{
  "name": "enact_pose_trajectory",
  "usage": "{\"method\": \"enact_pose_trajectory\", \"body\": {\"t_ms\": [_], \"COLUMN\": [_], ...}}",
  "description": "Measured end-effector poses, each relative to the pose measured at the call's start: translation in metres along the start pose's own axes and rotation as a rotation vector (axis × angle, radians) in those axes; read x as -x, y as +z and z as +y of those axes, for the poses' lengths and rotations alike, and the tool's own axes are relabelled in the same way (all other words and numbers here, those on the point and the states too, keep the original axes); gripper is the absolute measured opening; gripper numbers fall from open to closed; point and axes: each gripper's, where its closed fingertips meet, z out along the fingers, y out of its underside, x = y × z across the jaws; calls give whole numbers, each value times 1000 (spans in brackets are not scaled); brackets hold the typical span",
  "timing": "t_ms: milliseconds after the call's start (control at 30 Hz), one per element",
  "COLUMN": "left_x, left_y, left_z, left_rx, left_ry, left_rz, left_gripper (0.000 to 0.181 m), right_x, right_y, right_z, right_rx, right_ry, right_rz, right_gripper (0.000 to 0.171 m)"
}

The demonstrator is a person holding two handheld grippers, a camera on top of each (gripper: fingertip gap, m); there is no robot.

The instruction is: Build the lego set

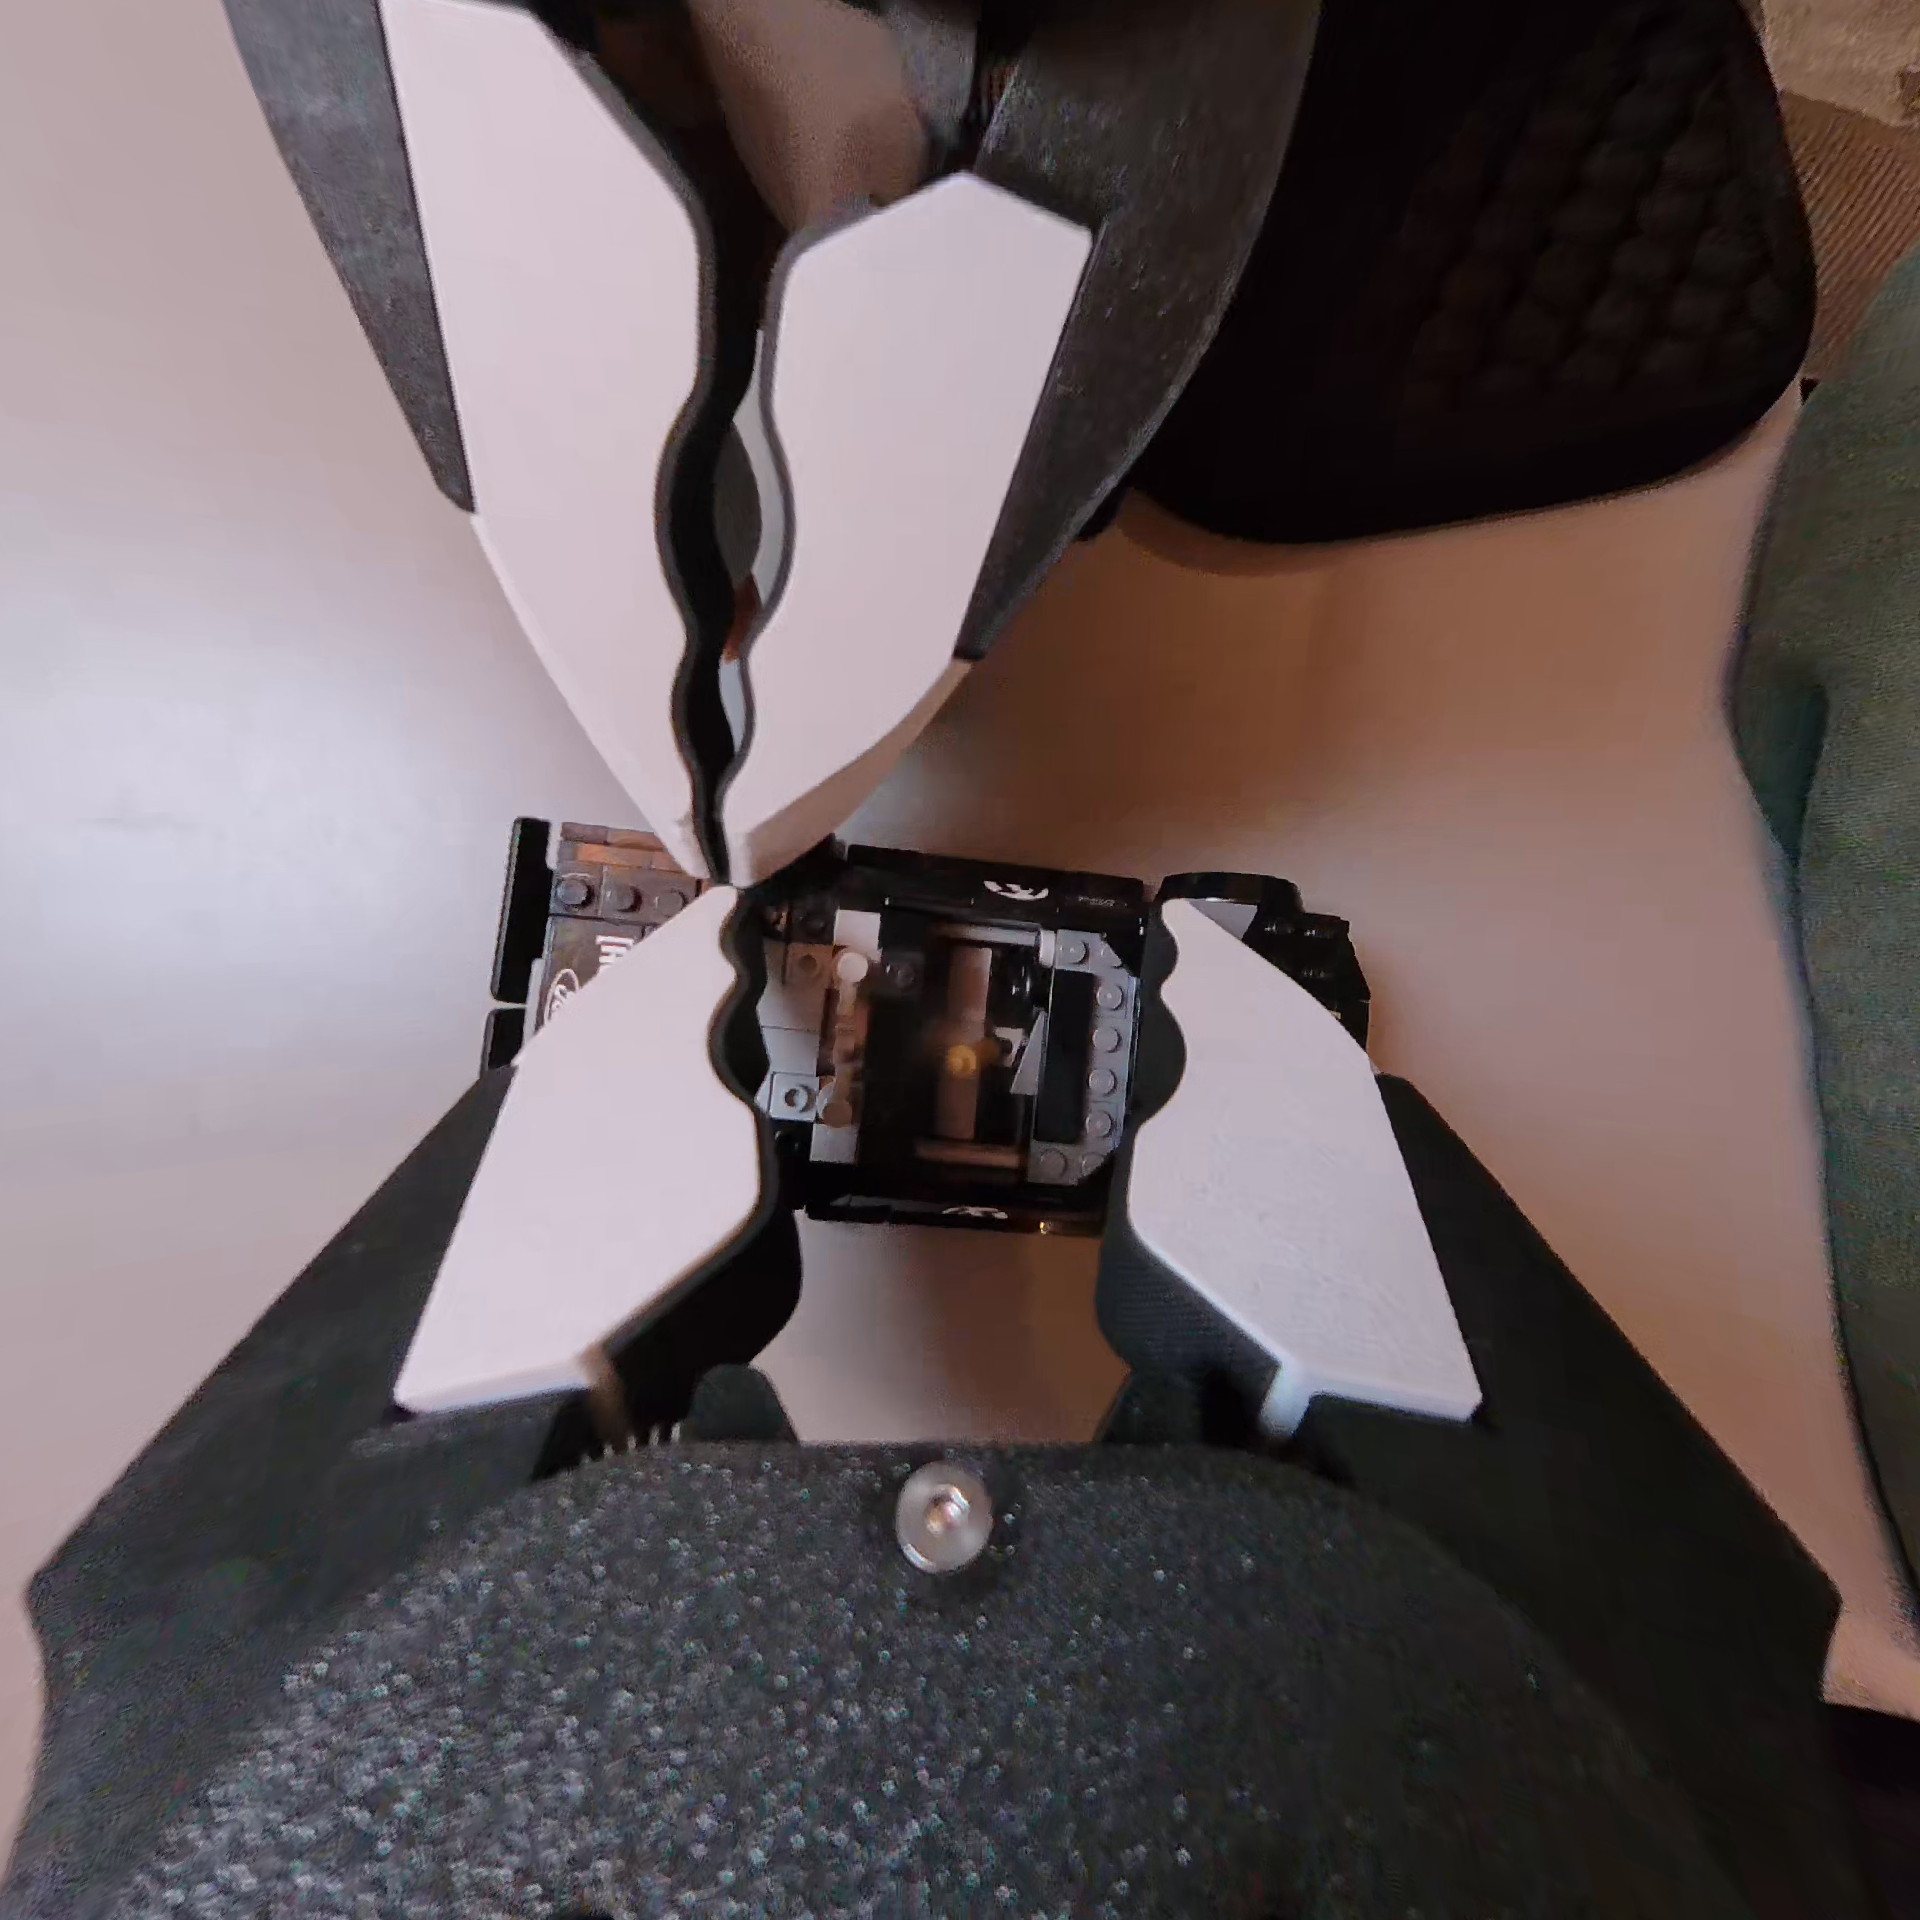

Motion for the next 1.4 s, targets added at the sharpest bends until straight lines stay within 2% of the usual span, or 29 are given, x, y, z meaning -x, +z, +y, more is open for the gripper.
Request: {"method": "enact_pose_trajectory", "body": {"t_ms": [367, 500, 567, 700, 833, 1133, 1400], "left_x": [-1, 6, 7, -7, -16, -21, -22], "left_y": [-1, -26, -35, -24, -13, -13, -14], "left_z": [1, 3, 19, 43, 43, 44, 44], "left_rx": [-66, -166, -157, -164, -215, -261, -267], "left_ry": [-6, -86, -149, -261, -281, -266, -268], "left_rz": [-2, -117, -152, -84, -36, -12, 0], "left_gripper": [74, 78, 80, 84, 90, 80, 78], "right_x": [1, 3, 3, 3, 4, 6, 6], "right_y": [7, 10, 10, 12, 14, 16, 16], "right_z": [4, 4, 4, 3, 3, 4, 4], "right_rx": [139, 188, 218, 269, 344, 527, 525], "right_ry": [5, -6, -24, -39, -58, -168, -178], "right_rz": [22, 26, 38, 34, 29, 28, 72], "right_gripper": [0, 0, 0, 0, 0, 0, 0]}}
